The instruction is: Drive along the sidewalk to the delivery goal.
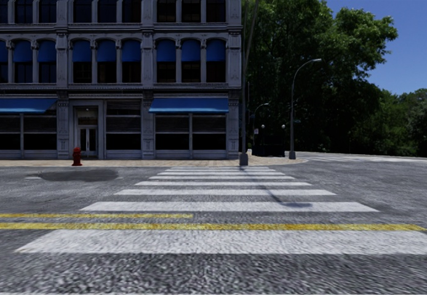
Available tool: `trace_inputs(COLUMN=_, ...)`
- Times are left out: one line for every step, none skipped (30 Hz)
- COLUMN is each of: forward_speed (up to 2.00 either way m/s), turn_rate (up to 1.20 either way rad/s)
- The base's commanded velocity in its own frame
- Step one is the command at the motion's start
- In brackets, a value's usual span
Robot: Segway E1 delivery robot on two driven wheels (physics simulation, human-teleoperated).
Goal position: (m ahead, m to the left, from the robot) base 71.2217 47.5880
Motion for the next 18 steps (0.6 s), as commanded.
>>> trace_inputs(forward_speed=2.00, turn_rate=0.00)
trace_inputs(forward_speed=2.00, turn_rate=0.00)
trace_inputs(forward_speed=2.00, turn_rate=0.00)
trace_inputs(forward_speed=2.00, turn_rate=0.00)
trace_inputs(forward_speed=2.00, turn_rate=0.00)
trace_inputs(forward_speed=2.00, turn_rate=0.00)
trace_inputs(forward_speed=2.00, turn_rate=0.00)
trace_inputs(forward_speed=2.00, turn_rate=0.00)
trace_inputs(forward_speed=2.00, turn_rate=0.00)
trace_inputs(forward_speed=2.00, turn_rate=0.00)
trace_inputs(forward_speed=2.00, turn_rate=0.00)
trace_inputs(forward_speed=2.00, turn_rate=0.00)
trace_inputs(forward_speed=2.00, turn_rate=0.00)
trace_inputs(forward_speed=2.00, turn_rate=0.00)
trace_inputs(forward_speed=2.00, turn_rate=0.00)
trace_inputs(forward_speed=2.00, turn_rate=0.00)
trace_inputs(forward_speed=2.00, turn_rate=0.00)
trace_inputs(forward_speed=2.00, turn_rate=0.00)
